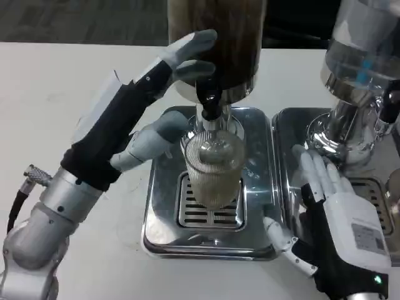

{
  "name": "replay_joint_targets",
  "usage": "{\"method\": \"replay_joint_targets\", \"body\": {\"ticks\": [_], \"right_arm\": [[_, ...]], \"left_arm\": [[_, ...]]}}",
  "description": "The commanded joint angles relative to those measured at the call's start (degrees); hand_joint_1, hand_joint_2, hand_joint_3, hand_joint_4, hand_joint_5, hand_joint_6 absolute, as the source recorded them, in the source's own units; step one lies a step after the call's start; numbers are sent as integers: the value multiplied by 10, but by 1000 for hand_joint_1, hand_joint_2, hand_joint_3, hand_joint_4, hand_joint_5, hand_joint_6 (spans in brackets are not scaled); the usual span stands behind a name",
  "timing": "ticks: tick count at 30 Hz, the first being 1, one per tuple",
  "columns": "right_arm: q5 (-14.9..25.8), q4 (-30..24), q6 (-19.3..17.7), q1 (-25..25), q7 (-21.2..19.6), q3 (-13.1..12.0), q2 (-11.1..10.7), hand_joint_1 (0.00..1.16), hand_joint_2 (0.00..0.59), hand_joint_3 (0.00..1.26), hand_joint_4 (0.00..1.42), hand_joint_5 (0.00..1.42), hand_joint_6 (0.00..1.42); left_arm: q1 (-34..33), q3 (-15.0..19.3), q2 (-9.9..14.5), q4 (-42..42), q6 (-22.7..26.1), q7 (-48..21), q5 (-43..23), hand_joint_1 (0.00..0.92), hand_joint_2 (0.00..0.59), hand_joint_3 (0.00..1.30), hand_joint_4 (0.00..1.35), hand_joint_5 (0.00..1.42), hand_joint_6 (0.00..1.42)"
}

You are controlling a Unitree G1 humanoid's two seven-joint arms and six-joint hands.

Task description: Grasp the cup under the faucet to collect the drink, then remove the cup.

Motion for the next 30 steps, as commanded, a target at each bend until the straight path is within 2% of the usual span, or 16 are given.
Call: {"method": "replay_joint_targets", "body": {"ticks": [1, 11, 17, 30], "right_arm": [[-1, 2, -2, 2, -6, -2, 0, 266, 406, 0, 0, 0, 35], [1, 3, -1, 0, 0, -2, 0, 266, 406, 0, 0, 0, 46], [3, 7, -3, -5, 3, -2, -2, 267, 406, 0, 0, 0, 48], [8, 12, -5, -8, 3, -2, -1, 267, 406, 0, 0, 0, 57]], "left_arm": [[-15, -2, -5, 14, -7, -23, -1, 0, 93, 160, 120, 239, 212], [-4, -11, -23, -1, -20, -52, -8, 0, 101, 191, 138, 279, 240], [0, -7, -18, -3, -30, -51, 6, 0, 108, 240, 167, 324, 280], [21, -8, 7, -17, -83, 4, 131, 0, 108, 272, 168, 319, 288]]}}
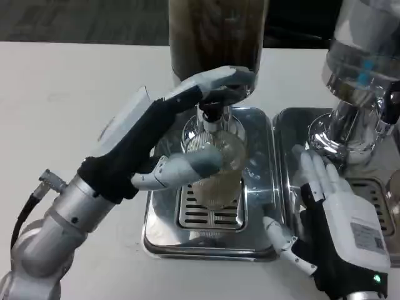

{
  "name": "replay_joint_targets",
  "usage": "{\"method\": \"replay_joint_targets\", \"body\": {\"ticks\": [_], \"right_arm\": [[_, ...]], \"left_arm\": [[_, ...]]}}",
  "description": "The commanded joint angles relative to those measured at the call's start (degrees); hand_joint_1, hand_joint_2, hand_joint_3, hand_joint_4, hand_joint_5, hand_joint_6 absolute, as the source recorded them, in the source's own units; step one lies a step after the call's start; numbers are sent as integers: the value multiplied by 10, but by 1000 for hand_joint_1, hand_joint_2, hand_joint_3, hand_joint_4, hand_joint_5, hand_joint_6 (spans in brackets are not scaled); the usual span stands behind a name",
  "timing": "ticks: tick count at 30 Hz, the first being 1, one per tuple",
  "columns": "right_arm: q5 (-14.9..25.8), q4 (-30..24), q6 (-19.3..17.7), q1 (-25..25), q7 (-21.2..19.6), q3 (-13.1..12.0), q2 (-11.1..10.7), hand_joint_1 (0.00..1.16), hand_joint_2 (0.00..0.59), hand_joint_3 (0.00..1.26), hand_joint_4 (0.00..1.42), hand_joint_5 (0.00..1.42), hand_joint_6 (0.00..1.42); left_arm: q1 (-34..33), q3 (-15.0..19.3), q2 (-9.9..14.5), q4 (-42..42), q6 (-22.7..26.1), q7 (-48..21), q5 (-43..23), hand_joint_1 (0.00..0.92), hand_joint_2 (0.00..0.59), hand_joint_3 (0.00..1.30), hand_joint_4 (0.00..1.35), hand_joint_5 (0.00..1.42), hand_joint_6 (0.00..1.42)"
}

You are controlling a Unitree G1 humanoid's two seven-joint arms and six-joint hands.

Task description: Grasp the cup under the faucet to collect the drink, then remove the cup.

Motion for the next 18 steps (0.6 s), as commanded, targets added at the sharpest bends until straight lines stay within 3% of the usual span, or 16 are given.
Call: {"method": "replay_joint_targets", "body": {"ticks": [1, 6, 11, 13, 18], "right_arm": [[6, 5, -5, -2, 3, -1, -1, 267, 406, 0, 0, 0, 58], [13, 7, -8, -5, 5, -2, -1, 267, 406, 0, 0, 0, 74], [44, 14, -51, -15, 9, -6, -18, 308, 388, 0, 0, 0, 134], [84, 24, -78, -28, 33, -11, -24, 335, 376, 0, 0, 0, 160], [191, 57, -132, -55, 97, -26, -25, 441, 284, 0, 0, 0, 134]], "left_arm": [[15, -8, 13, -15, -20, 4, 35, 0, 108, 273, 168, 318, 288], [20, -12, 15, -22, -16, 13, 37, 0, 109, 276, 168, 318, 290], [19, -13, 16, -25, -11, 20, 38, 0, 109, 279, 168, 318, 290], [17, -15, 13, -27, -6, 21, 36, 0, 109, 283, 168, 318, 291], [15, -21, 12, -24, -1, 19, 25, 0, 109, 288, 168, 318, 291]]}}
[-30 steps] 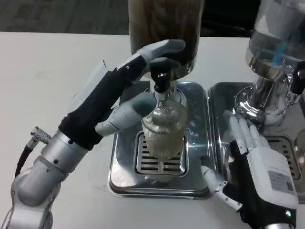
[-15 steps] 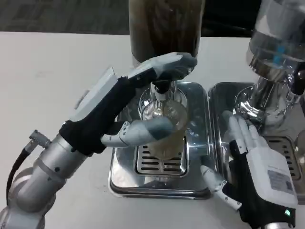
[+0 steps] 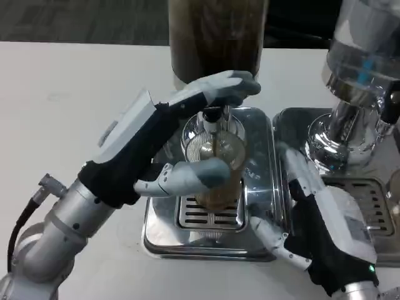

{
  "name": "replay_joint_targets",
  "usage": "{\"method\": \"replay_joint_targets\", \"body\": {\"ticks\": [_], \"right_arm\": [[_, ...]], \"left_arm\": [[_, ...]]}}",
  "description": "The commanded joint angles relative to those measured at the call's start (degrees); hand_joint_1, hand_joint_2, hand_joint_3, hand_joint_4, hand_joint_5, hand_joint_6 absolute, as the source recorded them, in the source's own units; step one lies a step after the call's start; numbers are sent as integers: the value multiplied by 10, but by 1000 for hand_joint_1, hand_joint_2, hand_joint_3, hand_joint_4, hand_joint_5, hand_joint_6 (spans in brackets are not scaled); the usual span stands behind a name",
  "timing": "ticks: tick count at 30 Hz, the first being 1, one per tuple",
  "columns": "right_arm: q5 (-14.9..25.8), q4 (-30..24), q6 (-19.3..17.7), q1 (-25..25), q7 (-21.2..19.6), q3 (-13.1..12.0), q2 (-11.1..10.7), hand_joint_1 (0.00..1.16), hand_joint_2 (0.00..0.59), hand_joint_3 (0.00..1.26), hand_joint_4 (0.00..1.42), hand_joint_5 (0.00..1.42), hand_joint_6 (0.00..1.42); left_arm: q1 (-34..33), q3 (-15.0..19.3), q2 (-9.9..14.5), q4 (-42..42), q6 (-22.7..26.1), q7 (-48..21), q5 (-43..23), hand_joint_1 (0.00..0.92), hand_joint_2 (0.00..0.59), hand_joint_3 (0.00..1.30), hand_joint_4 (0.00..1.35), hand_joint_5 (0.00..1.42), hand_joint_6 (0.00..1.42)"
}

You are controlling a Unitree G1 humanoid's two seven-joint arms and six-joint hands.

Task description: Grasp the cup under the faucet to collect the drink, then remove the cup.

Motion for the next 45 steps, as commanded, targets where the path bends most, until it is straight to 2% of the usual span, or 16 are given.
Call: {"method": "replay_joint_targets", "body": {"ticks": [1, 6, 8, 11, 14, 26, 35, 45], "right_arm": [[78, 28, -41, -25, 54, -14, 0, 449, 280, 0, 0, 0, 132], [153, 69, -53, -60, 109, -28, 16, 553, 239, 0, 0, 0, 4], [172, 83, -49, -75, 122, -33, 24, 598, 230, 0, 0, 0, 0], [186, 100, -44, -94, 135, -39, 34, 602, 225, 0, 0, 0, 0], [190, 111, -42, -109, 142, -43, 38, 610, 210, 0, 0, 0, 0], [200, 143, -32, -134, 159, -54, 57, 600, 213, 0, 0, 0, 0], [196, 159, -25, -152, 170, -52, 62, 596, 213, 0, 0, 0, 0], [191, 153, -26, -159, 182, -47, 61, 592, 211, 0, 0, 0, 0]], "left_arm": [[2, -13, 4, -4, -1, -12, -2, 0, 109, 288, 166, 318, 291], [2, -15, 5, -5, 0, -12, -4, 0, 110, 298, 158, 308, 280], [2, -16, 4, -7, 1, -12, -5, 0, 110, 298, 158, 308, 279], [1, -16, 4, -9, 2, -11, -4, 0, 110, 299, 158, 307, 278], [1, -16, 3, -10, 3, -11, -4, 0, 110, 299, 158, 307, 275], [2, -17, 2, -13, 7, -10, -3, 0, 110, 299, 158, 307, 271], [7, -18, 1, -19, 10, -9, -2, 0, 110, 303, 166, 307, 270], [13, -13, 3, -31, 14, -2, 8, 0, 111, 307, 167, 307, 268]]}}
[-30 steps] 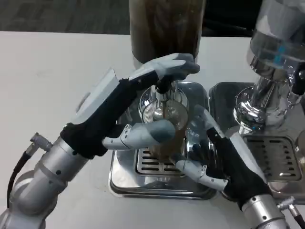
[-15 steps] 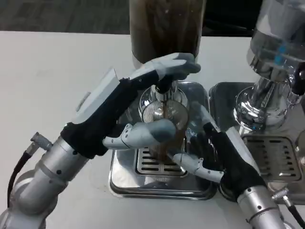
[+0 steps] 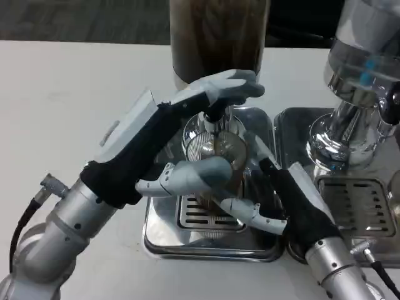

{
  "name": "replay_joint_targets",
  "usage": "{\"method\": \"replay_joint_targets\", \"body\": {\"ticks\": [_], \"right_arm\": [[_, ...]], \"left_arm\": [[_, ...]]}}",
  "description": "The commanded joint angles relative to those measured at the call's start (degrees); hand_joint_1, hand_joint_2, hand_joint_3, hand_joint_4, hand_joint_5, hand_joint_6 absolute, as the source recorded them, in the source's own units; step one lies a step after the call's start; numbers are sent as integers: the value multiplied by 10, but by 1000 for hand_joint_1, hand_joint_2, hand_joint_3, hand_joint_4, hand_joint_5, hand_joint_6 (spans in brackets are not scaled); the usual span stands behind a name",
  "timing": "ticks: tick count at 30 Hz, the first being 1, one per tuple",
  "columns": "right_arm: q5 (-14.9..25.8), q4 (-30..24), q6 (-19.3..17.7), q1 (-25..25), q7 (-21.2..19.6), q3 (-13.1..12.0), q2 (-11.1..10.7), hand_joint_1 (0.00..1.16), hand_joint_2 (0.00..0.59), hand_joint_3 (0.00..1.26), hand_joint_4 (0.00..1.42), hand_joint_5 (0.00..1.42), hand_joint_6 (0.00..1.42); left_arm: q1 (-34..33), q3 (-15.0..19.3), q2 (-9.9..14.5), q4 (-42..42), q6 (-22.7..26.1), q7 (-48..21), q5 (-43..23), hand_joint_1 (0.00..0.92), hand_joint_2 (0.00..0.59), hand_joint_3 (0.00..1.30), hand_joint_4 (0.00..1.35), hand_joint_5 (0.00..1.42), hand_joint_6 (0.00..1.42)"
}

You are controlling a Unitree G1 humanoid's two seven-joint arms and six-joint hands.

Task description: Grasp the cup under the faucet to collect the drink, then remove the cup.

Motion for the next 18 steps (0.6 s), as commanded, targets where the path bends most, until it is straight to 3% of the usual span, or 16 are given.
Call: {"method": "replay_joint_targets", "body": {"ticks": [1, 5, 9, 18], "right_arm": [[1, -5, 1, -8, 11, 5, 1, 591, 211, 0, 0, 0, 0], [-5, -13, 7, -8, 17, 9, -1, 592, 211, 0, 0, 0, 0], [18, -8, 23, -9, 26, 2, 14, 592, 212, 0, 0, 0, 0], [25, 7, 26, -24, 15, -6, 30, 593, 213, 0, 0, 0, 0]], "left_arm": [[9, -6, 2, -15, 1, -3, 15, 0, 111, 307, 167, 307, 266], [10, -5, 2, -17, 4, -1, 12, 0, 111, 308, 168, 307, 261], [10, -7, 2, -17, 6, -1, 13, 0, 111, 310, 168, 307, 258], [11, -8, 1, -18, 7, -1, 14, 0, 112, 312, 175, 307, 255]]}}
